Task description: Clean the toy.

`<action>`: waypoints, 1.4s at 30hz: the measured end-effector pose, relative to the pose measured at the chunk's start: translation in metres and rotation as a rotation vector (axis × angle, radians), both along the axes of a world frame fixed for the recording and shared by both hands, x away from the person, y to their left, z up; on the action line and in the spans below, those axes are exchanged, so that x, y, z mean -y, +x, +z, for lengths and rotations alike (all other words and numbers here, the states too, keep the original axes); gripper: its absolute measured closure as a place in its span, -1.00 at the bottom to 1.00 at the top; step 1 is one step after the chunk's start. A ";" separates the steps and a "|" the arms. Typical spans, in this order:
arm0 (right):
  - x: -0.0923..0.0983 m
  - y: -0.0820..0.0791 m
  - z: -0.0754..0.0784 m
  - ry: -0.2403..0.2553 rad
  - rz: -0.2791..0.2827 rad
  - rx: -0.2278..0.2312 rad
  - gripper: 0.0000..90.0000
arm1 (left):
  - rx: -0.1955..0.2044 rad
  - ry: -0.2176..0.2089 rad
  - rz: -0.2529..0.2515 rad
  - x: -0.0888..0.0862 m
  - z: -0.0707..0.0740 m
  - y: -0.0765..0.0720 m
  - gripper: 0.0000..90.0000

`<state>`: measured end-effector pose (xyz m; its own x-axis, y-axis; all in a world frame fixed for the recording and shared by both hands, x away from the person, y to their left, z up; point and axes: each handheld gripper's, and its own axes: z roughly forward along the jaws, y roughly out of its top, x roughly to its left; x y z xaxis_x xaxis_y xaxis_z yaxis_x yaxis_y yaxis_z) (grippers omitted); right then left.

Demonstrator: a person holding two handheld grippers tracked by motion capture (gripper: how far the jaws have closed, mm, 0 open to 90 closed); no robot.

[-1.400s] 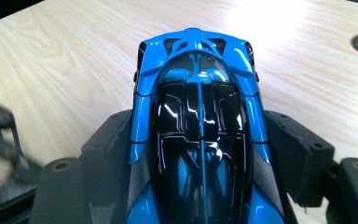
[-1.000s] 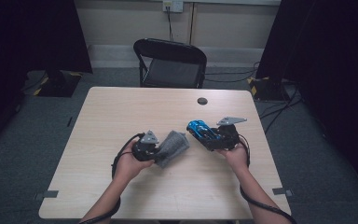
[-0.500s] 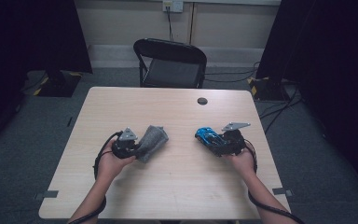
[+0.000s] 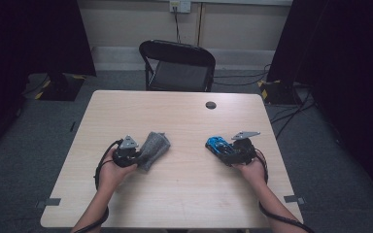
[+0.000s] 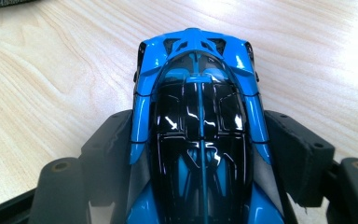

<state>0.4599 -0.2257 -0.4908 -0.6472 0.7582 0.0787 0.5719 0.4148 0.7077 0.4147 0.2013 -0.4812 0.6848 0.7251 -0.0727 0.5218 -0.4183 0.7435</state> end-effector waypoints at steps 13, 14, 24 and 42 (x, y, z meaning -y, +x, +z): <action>-0.003 -0.002 -0.004 -0.045 0.019 0.029 -0.39 | -0.002 -0.013 0.013 -0.001 -0.004 -0.002 0.57; -0.003 -0.002 -0.004 -0.044 0.019 0.033 -0.40 | -0.002 -0.013 0.015 -0.001 -0.004 -0.002 0.57; -0.003 -0.004 -0.003 -0.050 0.020 0.058 -0.57 | -0.006 -0.029 0.068 0.001 -0.003 -0.001 -0.25; -0.006 -0.012 0.014 0.010 0.050 0.042 -0.71 | -0.003 -0.061 0.038 -0.003 0.018 -0.013 -0.56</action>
<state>0.4484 -0.2195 -0.4764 -0.6872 0.7242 0.0580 0.5206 0.4351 0.7346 0.4012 0.2040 -0.4636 0.6566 0.7447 -0.1197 0.5387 -0.3520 0.7654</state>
